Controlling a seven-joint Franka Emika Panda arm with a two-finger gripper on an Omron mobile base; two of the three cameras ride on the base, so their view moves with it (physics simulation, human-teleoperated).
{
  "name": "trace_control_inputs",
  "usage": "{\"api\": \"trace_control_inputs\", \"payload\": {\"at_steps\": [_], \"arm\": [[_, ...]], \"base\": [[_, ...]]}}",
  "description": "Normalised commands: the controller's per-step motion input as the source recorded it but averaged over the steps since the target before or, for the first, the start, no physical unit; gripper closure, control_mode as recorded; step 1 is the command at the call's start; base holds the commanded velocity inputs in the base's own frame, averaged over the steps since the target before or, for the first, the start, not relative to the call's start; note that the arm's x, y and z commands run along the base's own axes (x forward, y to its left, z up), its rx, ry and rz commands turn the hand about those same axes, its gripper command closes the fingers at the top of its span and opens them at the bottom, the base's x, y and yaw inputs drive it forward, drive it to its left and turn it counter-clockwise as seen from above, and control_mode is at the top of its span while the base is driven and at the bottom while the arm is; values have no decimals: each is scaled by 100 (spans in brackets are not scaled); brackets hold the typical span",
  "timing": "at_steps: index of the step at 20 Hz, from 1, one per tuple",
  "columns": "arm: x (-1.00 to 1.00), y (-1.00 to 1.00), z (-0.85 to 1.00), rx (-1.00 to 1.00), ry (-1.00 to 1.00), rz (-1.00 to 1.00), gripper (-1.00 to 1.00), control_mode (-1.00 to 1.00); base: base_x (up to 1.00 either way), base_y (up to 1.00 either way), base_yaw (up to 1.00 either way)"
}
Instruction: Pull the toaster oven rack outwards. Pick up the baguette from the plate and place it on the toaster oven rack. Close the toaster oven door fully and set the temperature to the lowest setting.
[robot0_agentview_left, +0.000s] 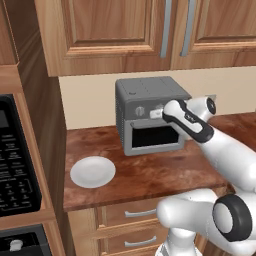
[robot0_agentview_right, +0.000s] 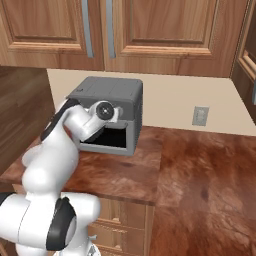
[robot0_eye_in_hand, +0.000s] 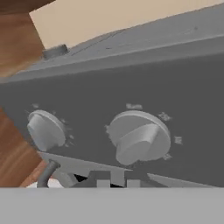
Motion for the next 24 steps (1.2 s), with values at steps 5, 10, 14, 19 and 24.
{"api": "trace_control_inputs", "payload": {"at_steps": [5,10,14,19,24], "arm": [[-12,0,-27,-42,-38,32,100,-100],[-1,-2,-6,-19,-24,22,100,-100],[0,-9,0,0,-2,7,100,-100],[-1,-3,0,0,-1,5,100,-100],[-4,0,32,3,-11,0,100,-100]], "base": [[0,0,0],[0,0,0],[0,0,0],[0,0,0],[0,0,0]]}}
